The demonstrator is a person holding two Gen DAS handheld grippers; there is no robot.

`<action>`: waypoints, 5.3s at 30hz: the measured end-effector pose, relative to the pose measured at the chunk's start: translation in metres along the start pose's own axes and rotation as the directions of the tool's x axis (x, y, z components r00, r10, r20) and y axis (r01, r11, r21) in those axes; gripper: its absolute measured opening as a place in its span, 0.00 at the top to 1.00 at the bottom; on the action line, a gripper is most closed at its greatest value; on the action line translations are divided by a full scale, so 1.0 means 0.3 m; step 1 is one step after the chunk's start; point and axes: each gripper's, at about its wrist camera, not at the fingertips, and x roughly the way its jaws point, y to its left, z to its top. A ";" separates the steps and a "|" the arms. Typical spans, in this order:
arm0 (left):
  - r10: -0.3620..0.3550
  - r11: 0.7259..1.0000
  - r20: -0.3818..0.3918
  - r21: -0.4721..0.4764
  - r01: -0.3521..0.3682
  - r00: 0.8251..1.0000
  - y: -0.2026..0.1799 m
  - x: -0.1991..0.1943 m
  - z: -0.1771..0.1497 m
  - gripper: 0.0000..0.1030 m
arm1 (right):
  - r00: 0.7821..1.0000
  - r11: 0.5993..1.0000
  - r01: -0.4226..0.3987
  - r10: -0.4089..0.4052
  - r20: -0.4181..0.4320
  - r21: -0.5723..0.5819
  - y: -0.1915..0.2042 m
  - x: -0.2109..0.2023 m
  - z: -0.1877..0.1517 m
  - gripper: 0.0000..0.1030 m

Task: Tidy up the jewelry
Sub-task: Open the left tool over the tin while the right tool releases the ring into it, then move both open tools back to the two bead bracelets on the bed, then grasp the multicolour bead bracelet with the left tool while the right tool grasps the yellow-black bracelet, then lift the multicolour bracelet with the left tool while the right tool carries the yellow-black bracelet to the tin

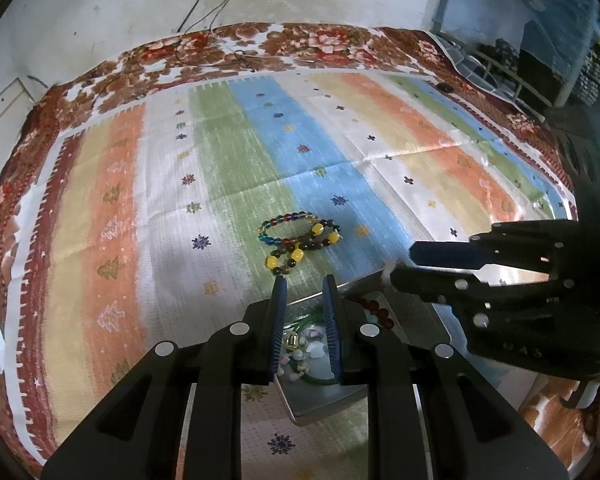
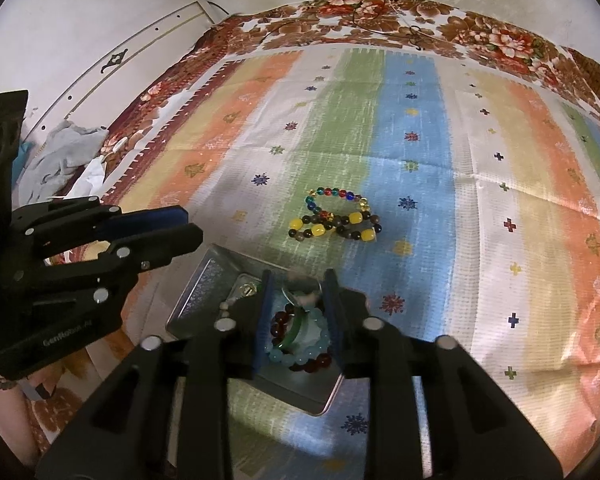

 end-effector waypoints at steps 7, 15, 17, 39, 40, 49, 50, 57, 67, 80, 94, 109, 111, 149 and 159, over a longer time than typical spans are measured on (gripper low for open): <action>-0.001 0.999 -0.023 -0.042 0.000 1.000 0.050 0.031 0.024 0.79 | 1.000 1.000 0.000 0.000 -0.003 -0.003 0.005 0.006 0.001 0.63; -0.004 0.998 -0.049 -0.057 0.001 0.999 0.068 0.070 0.055 0.78 | 1.000 1.000 0.019 -0.019 -0.004 0.016 -0.019 0.020 0.023 0.62; 0.000 0.998 -0.058 -0.056 -0.003 0.998 0.070 0.082 0.062 0.78 | 1.000 0.999 0.025 -0.025 -0.003 0.021 -0.028 0.025 0.034 0.62; 0.022 1.000 -0.139 -0.019 -0.025 0.990 0.106 0.188 0.127 0.74 | 0.993 0.997 0.002 0.007 -0.116 0.078 -0.126 0.174 0.150 0.57; 0.022 0.999 -0.146 -0.019 -0.025 0.989 0.109 0.202 0.134 0.74 | 0.993 0.997 0.006 0.003 -0.117 0.076 -0.128 0.179 0.154 0.57; 0.007 0.999 -0.210 -0.036 -0.015 0.978 0.143 0.314 0.180 0.74 | 0.982 0.997 0.048 -0.035 -0.187 0.062 -0.182 0.269 0.182 0.57; 0.004 0.999 -0.211 -0.036 -0.012 0.978 0.144 0.319 0.186 0.74 | 0.981 0.997 0.048 -0.035 -0.190 0.060 -0.184 0.275 0.187 0.57; 0.000 1.000 -0.234 -0.014 -0.004 0.972 0.132 0.371 0.213 0.71 | 0.970 0.998 0.063 -0.061 -0.235 0.002 -0.175 0.333 0.190 0.57; 0.002 1.000 -0.286 -0.022 -0.009 0.958 0.164 0.479 0.243 0.71 | 0.958 0.995 0.098 -0.093 -0.271 0.007 -0.246 0.396 0.220 0.57; 0.005 1.000 -0.335 0.007 -0.003 0.942 0.150 0.569 0.246 0.71 | 0.951 0.993 0.115 -0.108 -0.289 0.006 -0.251 0.435 0.213 0.57; 0.012 1.000 -0.354 0.020 -0.006 0.935 0.150 0.609 0.224 0.71 | 0.949 0.991 0.133 -0.127 -0.290 0.002 -0.252 0.494 0.221 0.60; -0.009 1.000 -0.336 0.024 0.018 0.942 0.160 0.580 0.239 0.91 | 0.961 0.996 0.082 -0.072 -0.267 0.026 -0.248 0.463 0.229 0.99; -0.011 1.000 -0.323 0.019 0.018 0.946 0.163 0.561 0.250 0.91 | 0.960 0.997 0.078 -0.068 -0.272 0.028 -0.252 0.462 0.228 0.99; -0.024 1.000 -0.299 0.001 0.026 0.954 0.174 0.531 0.262 0.91 | 0.961 0.983 0.158 -0.174 -0.216 -0.090 -0.217 0.466 0.243 0.88; -0.046 0.999 -0.218 0.004 0.048 0.975 0.160 0.375 0.250 0.91 | 0.980 0.982 0.163 -0.172 -0.100 -0.094 -0.149 0.301 0.235 0.89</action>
